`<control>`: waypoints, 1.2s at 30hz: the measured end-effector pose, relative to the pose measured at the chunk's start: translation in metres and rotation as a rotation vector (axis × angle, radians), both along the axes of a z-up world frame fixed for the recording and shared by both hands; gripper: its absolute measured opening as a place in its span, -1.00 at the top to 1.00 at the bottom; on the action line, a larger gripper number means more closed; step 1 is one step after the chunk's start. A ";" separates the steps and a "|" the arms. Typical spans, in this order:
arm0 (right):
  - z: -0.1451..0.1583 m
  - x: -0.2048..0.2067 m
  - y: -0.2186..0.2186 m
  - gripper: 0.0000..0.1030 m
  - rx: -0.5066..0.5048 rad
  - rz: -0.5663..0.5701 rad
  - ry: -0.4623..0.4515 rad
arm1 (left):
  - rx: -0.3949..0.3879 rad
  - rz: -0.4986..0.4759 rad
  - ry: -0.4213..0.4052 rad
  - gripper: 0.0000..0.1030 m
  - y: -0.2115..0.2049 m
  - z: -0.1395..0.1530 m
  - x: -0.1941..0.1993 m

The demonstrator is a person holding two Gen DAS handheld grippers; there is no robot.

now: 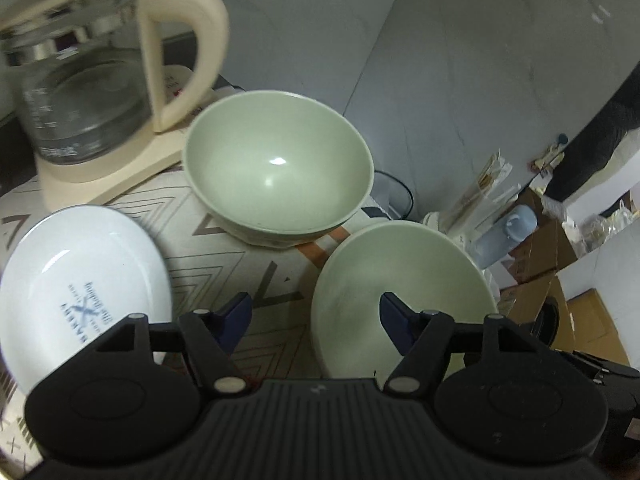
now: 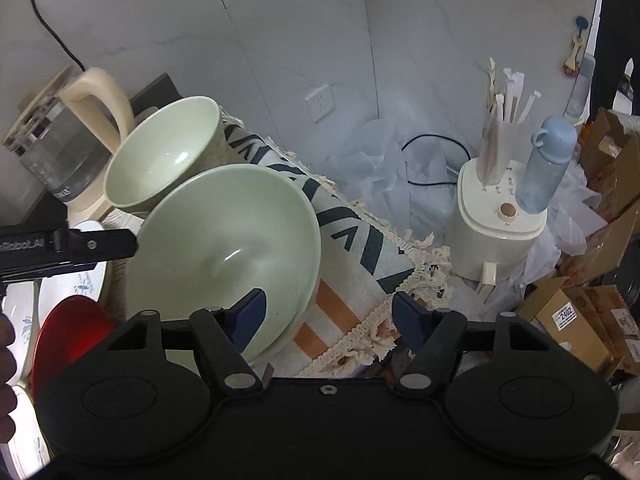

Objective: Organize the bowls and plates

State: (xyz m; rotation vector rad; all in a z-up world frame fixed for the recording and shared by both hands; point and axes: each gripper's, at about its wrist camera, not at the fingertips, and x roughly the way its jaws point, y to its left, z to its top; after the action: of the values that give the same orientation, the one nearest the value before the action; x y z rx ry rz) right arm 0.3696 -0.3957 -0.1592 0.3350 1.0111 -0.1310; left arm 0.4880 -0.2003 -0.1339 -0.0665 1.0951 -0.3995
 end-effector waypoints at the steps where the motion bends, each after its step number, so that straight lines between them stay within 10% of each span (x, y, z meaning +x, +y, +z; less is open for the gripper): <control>1: -0.003 0.002 0.000 -0.28 0.004 -0.003 0.010 | 0.005 -0.002 0.012 -0.22 -0.003 -0.004 0.004; 10: -0.028 0.019 -0.001 0.04 0.035 -0.002 0.073 | 0.004 -0.040 0.121 0.50 -0.018 -0.037 0.024; 15: -0.033 0.027 0.008 0.78 0.024 0.036 0.071 | -0.020 -0.032 0.180 0.67 -0.019 -0.048 0.028; 36: 0.037 0.008 0.016 0.77 -0.043 0.122 -0.131 | -0.056 0.054 -0.014 0.67 0.001 0.035 -0.019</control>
State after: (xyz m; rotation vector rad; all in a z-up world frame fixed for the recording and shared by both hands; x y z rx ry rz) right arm 0.3778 -0.3798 -0.1221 0.2390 0.8956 -0.0205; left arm 0.4688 -0.1995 -0.0994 -0.1429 1.0664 -0.3815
